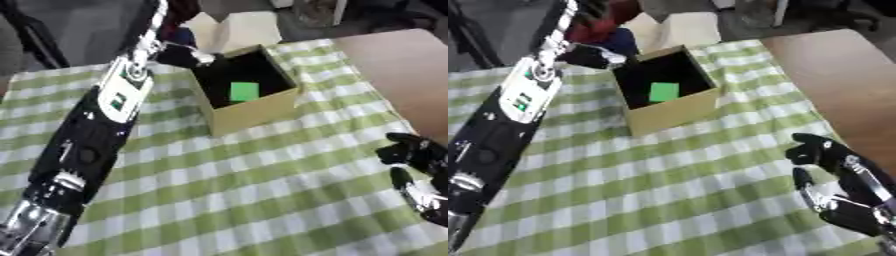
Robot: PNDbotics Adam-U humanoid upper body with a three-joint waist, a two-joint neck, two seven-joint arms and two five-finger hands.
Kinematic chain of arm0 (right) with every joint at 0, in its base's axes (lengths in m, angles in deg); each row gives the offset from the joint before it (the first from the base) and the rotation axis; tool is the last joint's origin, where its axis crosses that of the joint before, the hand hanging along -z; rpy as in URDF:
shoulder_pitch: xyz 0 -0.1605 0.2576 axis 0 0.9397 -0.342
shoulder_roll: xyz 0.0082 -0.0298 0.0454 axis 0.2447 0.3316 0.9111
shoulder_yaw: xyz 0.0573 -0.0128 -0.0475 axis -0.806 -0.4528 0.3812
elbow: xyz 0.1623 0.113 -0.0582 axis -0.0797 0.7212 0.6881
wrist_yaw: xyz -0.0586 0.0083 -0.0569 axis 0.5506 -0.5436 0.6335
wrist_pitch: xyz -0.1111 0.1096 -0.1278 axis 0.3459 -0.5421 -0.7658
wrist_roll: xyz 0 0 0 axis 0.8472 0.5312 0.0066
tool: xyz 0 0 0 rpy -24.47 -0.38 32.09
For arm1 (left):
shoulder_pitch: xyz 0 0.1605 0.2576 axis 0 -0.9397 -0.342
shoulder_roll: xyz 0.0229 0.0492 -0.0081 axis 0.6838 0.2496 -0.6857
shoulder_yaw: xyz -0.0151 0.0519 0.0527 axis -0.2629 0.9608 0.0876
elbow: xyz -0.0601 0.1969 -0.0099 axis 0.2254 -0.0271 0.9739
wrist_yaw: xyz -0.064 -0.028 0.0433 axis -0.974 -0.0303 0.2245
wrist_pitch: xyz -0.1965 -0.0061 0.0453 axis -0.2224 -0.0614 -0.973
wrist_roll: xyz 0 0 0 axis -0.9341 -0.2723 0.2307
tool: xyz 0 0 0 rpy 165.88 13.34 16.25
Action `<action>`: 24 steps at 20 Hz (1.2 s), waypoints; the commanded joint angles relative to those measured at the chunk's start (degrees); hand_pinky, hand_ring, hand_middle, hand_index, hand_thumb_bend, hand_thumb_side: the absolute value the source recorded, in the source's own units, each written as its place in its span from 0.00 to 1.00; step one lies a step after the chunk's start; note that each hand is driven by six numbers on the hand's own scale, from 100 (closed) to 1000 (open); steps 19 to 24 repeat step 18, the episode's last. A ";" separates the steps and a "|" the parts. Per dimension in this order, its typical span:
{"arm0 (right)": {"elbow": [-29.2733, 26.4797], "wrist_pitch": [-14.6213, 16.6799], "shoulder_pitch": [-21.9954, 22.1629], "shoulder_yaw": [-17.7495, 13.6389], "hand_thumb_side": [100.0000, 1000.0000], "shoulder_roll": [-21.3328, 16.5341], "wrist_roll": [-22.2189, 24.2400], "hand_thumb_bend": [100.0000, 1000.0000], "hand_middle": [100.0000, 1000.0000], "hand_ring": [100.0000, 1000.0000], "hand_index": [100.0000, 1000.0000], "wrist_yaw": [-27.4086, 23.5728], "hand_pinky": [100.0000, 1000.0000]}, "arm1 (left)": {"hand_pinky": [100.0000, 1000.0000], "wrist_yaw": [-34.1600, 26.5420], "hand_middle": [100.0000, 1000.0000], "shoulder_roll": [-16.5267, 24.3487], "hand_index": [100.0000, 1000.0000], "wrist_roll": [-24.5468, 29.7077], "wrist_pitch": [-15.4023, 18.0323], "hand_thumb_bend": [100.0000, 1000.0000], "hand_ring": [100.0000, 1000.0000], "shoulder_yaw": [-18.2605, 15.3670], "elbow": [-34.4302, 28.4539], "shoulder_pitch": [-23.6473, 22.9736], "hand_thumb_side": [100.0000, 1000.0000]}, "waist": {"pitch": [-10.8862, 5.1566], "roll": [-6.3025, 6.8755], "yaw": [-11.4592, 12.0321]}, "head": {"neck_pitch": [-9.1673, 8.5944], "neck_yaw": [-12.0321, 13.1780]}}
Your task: Pick up objects on the table and place them in the box.
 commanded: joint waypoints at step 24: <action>-2.39 0.17 0.71 -2.93 0.24 -0.22 -3.30 0.00 0.61 0.77 0.88 -1.04 0.73 | 0.53 -21.63 0.56 3.53 0.77 -5.92 -3.19 0.81 0.62 -5.96 -32.01 -30.76 0.18 | -1.32 -1.39 4.87 | 3.01 0.81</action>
